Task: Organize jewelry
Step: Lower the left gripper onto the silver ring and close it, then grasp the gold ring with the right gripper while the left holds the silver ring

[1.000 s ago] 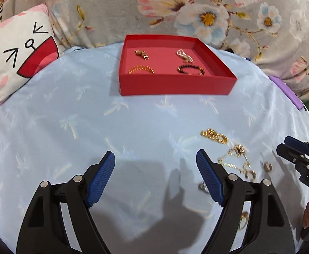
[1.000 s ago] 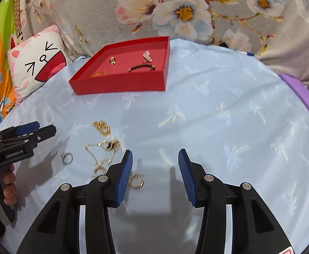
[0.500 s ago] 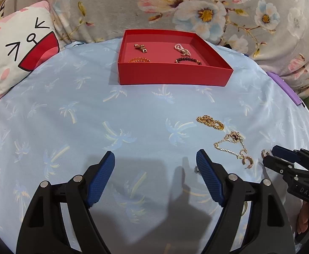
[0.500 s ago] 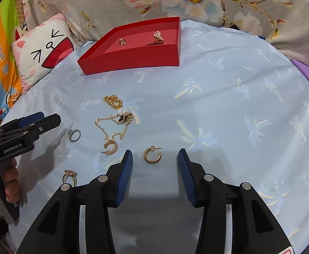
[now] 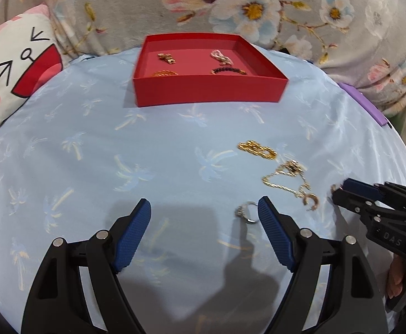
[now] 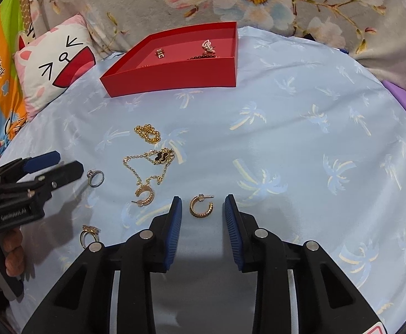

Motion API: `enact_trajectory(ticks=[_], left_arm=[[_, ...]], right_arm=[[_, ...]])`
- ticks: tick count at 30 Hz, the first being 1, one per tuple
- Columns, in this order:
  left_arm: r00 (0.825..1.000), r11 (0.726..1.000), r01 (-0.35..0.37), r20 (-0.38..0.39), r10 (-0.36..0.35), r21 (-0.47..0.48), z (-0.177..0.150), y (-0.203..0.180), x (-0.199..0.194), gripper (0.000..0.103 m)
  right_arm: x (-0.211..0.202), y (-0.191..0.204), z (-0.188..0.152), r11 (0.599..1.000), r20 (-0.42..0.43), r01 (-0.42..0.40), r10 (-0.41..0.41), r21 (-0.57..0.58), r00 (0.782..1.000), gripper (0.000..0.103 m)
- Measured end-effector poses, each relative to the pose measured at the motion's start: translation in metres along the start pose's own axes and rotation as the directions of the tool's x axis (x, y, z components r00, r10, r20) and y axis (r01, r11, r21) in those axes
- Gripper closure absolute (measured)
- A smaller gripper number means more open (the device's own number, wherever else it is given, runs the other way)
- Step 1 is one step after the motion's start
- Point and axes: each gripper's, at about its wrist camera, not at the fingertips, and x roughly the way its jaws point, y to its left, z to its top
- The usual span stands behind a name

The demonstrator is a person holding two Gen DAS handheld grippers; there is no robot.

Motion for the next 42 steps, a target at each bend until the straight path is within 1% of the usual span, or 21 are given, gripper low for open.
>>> enact_trajectory(ticks=[2,4,6,7,8,9,10,12,15,17,18,23,26,29,32,36,38,42], left_arm=[[1.0,0.999,0.021,-0.013,-0.02,0.027,-0.001,-0.01,0.002,0.026],[1.0,0.998,0.017,-0.016,-0.017,0.057,-0.002,-0.019,0.003,0.027],[1.0,0.997,0.007,-0.023,-0.005,0.079,-0.003,-0.027,0.006,0.03],[0.999,0.996,0.001,-0.037,0.002,0.089,-0.002,-0.03,0.01,0.039],[0.999,0.995,-0.003,-0.053,0.008,0.095,-0.002,-0.032,0.013,0.045],[0.998,0.995,-0.013,-0.058,0.018,0.101,-0.002,-0.033,0.015,0.046],[0.998,0.994,-0.017,-0.052,0.022,0.104,-0.002,-0.034,0.014,0.049],[0.998,0.994,-0.026,-0.053,0.032,0.109,-0.002,-0.035,0.016,0.052],[0.998,0.993,-0.028,-0.048,0.034,0.113,-0.001,-0.035,0.016,0.064],[0.999,0.994,-0.025,-0.044,0.03,0.106,-0.001,-0.033,0.016,0.078],[0.999,0.994,-0.023,-0.044,0.028,0.103,-0.001,-0.032,0.016,0.079],[0.999,0.996,0.006,-0.042,-0.002,0.084,0.0,-0.027,0.014,0.079],[1.0,0.998,-0.004,-0.031,0.006,0.066,0.001,-0.02,0.01,0.079],[1.0,1.0,-0.022,-0.013,0.022,0.013,0.005,-0.004,0.005,0.079],[0.998,0.998,-0.057,0.0,0.057,-0.037,0.007,0.014,0.003,0.079],[0.997,0.993,-0.082,-0.009,0.082,-0.079,0.005,0.03,0.005,0.079],[0.997,0.993,-0.079,-0.013,0.079,-0.084,0.004,0.032,0.005,0.079],[0.996,0.994,-0.09,0.002,0.09,-0.068,0.004,0.03,0.003,0.079]], right_arm=[[0.0,0.0,0.0,1.0,0.001,0.003,-0.003,0.002,1.0,0.073],[-0.001,-0.001,0.0,1.0,0.001,0.003,-0.003,0.008,1.0,0.073],[-0.001,-0.002,0.0,1.0,0.003,0.008,-0.008,0.01,1.0,0.073],[-0.001,-0.002,0.0,1.0,0.004,0.011,-0.011,0.01,1.0,0.073],[-0.001,-0.003,0.0,1.0,0.005,0.013,-0.013,0.011,1.0,0.073],[-0.002,-0.003,0.0,1.0,0.006,0.013,-0.013,0.013,1.0,0.073],[-0.002,-0.003,0.0,1.0,0.007,0.013,-0.013,0.015,1.0,0.072],[-0.003,-0.004,0.0,1.0,0.009,0.013,-0.013,0.02,1.0,0.071],[-0.004,-0.005,0.001,1.0,0.01,0.011,-0.012,0.029,1.0,0.071],[-0.005,-0.006,0.0,0.999,0.012,0.009,-0.01,0.033,1.0,0.07],[-0.005,-0.006,0.0,0.999,0.013,0.009,-0.009,0.034,1.0,0.069],[-0.008,-0.008,0.002,0.999,0.026,0.005,-0.006,0.042,1.0,0.069],[-0.01,-0.008,0.003,0.999,0.038,-0.003,0.002,0.043,0.999,0.069],[-0.012,-0.007,0.003,0.999,0.046,-0.025,0.024,0.033,0.999,0.069],[-0.015,0.003,0.003,0.997,0.054,-0.076,0.076,-0.001,0.996,0.069],[-0.02,0.027,-0.001,0.987,0.051,-0.137,0.142,-0.088,0.989,0.069],[-0.021,0.038,-0.004,0.976,0.033,-0.184,0.189,-0.116,0.981,0.069],[-0.019,0.057,-0.011,0.954,-0.012,-0.256,0.257,-0.154,0.966,0.069]])
